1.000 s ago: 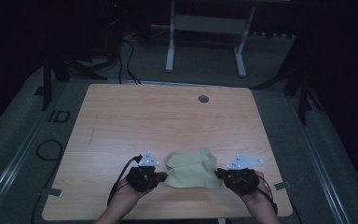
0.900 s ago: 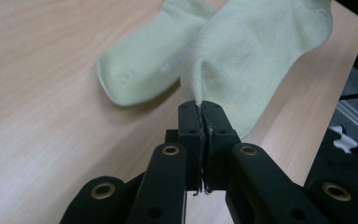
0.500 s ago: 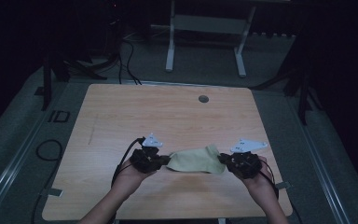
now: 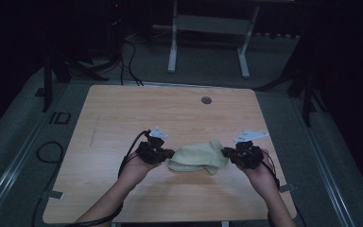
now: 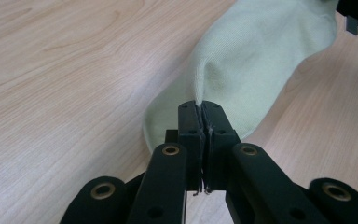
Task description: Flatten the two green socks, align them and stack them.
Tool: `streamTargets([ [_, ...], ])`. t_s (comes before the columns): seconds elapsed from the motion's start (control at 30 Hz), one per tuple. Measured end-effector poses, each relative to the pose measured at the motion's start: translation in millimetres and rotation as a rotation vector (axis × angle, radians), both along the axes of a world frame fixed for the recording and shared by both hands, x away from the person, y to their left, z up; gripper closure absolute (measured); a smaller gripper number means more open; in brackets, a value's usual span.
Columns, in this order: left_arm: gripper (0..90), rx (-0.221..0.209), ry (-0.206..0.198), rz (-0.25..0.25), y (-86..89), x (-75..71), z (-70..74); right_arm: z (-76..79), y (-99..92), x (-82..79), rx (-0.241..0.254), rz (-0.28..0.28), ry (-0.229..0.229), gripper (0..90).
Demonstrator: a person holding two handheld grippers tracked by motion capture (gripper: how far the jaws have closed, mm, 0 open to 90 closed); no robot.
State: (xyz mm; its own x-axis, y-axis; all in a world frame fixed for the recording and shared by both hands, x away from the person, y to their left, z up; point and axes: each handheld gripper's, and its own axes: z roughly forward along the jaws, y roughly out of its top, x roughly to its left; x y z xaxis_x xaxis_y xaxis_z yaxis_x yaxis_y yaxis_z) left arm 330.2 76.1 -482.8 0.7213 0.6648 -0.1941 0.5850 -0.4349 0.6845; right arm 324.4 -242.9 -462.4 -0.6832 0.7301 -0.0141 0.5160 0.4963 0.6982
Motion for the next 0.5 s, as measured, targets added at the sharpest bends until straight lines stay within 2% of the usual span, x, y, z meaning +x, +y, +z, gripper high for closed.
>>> streamTargets([
  [0.33, 87.5, 0.017, 0.042, 0.0, -6.6, 15.3, -21.4, -20.2, -0.8, 15.2, 0.005, -0.032, 0.045, 83.9],
  [0.5, 87.5, 0.037, 0.049, 0.0, -6.4, 14.9, -25.7, -28.9, 0.2, 15.6, 0.004, -0.029, 0.07, 83.9],
])
